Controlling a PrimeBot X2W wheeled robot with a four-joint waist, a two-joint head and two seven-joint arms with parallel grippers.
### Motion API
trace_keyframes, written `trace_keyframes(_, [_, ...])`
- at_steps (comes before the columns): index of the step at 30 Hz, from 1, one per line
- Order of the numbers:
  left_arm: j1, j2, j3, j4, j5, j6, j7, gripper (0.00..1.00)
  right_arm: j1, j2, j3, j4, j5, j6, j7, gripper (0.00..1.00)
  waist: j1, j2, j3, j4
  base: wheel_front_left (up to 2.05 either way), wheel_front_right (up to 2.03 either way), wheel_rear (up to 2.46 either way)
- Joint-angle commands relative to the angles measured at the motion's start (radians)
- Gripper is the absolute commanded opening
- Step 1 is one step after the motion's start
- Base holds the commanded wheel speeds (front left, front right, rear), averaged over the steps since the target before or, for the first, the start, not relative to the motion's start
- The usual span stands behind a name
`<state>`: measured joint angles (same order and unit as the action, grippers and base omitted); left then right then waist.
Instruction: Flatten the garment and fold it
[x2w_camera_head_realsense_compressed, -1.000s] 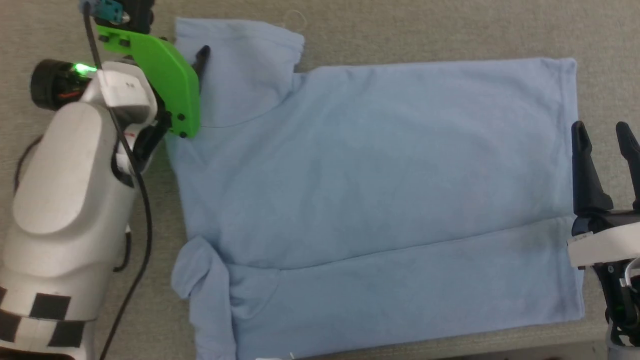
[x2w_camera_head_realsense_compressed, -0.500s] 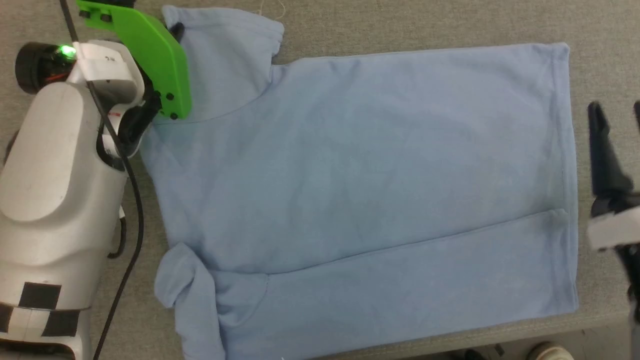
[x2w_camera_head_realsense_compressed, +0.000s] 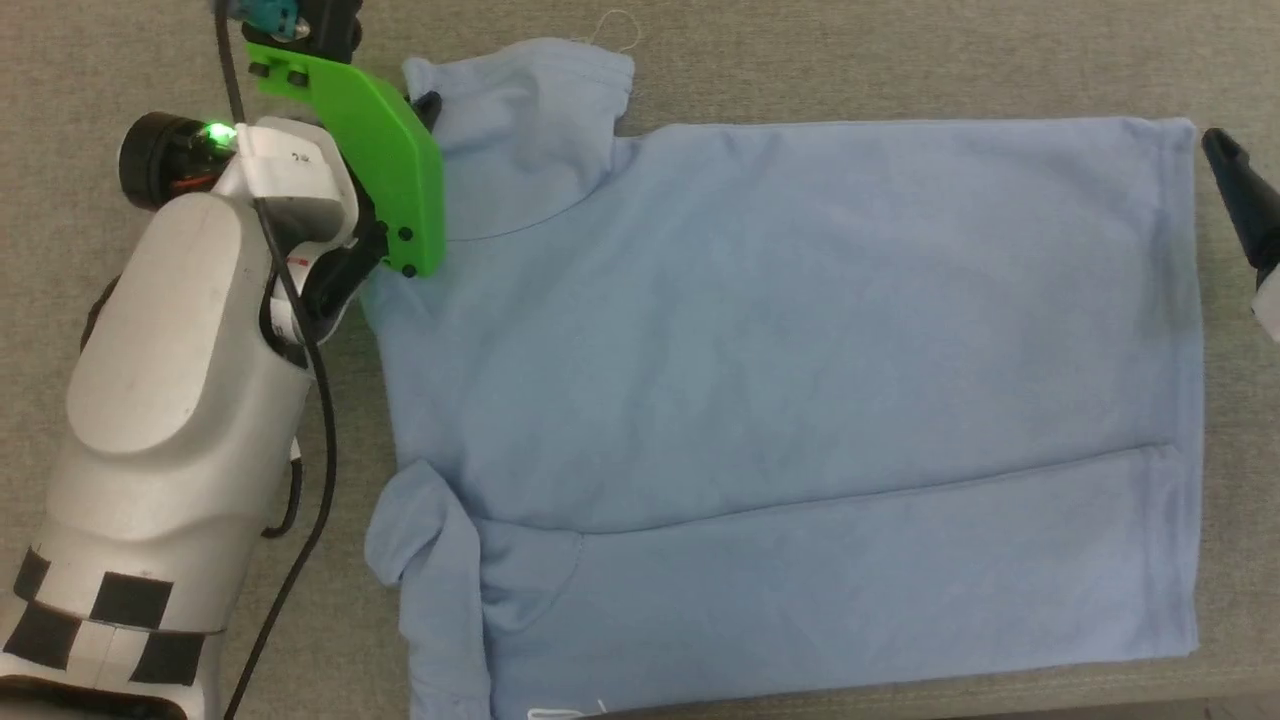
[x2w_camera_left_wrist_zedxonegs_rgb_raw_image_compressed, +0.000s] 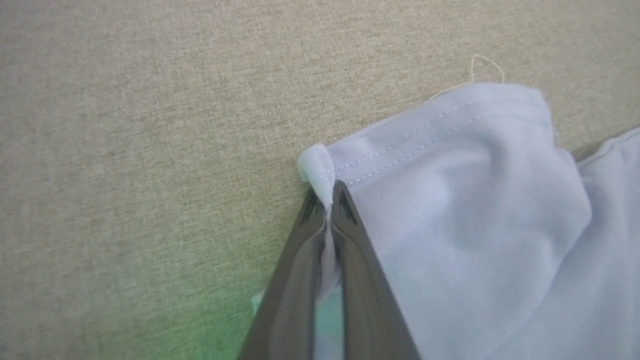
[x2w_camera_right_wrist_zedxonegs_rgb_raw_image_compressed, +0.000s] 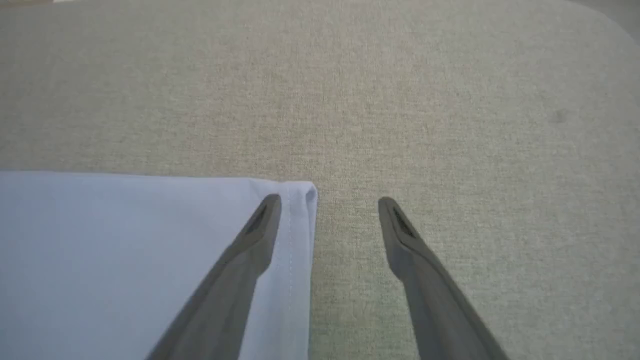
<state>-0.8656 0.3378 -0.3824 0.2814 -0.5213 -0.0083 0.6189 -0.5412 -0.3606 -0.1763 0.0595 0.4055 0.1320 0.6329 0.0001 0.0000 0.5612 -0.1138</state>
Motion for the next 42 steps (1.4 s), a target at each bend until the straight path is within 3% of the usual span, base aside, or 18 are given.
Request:
trace_keyframes(1, [0.005,-0.004,-0.004,0.006,-0.003,-0.004,-0.005,0.00,-0.030,0.000,0.000,0.025,0.002,-0.001,0.016,1.00,-0.0001,0.0000,0.010,0.012,0.00,0.00,0.00])
trace_keyframes(14, [-0.037,-0.022,-0.024,0.020,-0.003,-0.005,-0.006,0.00,-0.131,0.000,-0.003,0.184,-0.004,-0.001,0.126,1.00,-0.0001,0.0000,0.053,0.057,0.00,0.00,0.00])
trace_keyframes(15, [-0.039,-0.022,-0.025,0.022,-0.005,-0.006,-0.003,0.00,-0.134,0.002,-0.004,0.188,-0.003,-0.001,0.141,0.92,-0.0001,0.0000,0.054,0.059,0.00,0.00,0.00])
trace_keyframes(17, [-0.043,-0.023,-0.027,0.025,-0.009,-0.008,0.002,0.00,-0.144,0.007,-0.015,0.194,-0.005,-0.001,0.171,0.01,-0.0001,0.0000,0.056,0.062,0.00,0.00,0.00])
trace_keyframes(27, [-0.047,-0.017,-0.025,0.030,-0.027,-0.024,-0.014,0.00,-0.175,0.021,-0.047,0.163,-0.029,-0.001,0.196,0.00,-0.0001,0.0000,0.027,0.072,0.00,0.00,0.00])
trace_keyframes(42, [0.026,0.011,-0.008,-0.063,-0.033,-0.074,-0.231,0.00,-0.110,0.010,-0.031,0.099,0.028,-0.001,0.048,0.00,-0.0001,0.0000,-0.077,0.080,0.00,0.00,0.00])
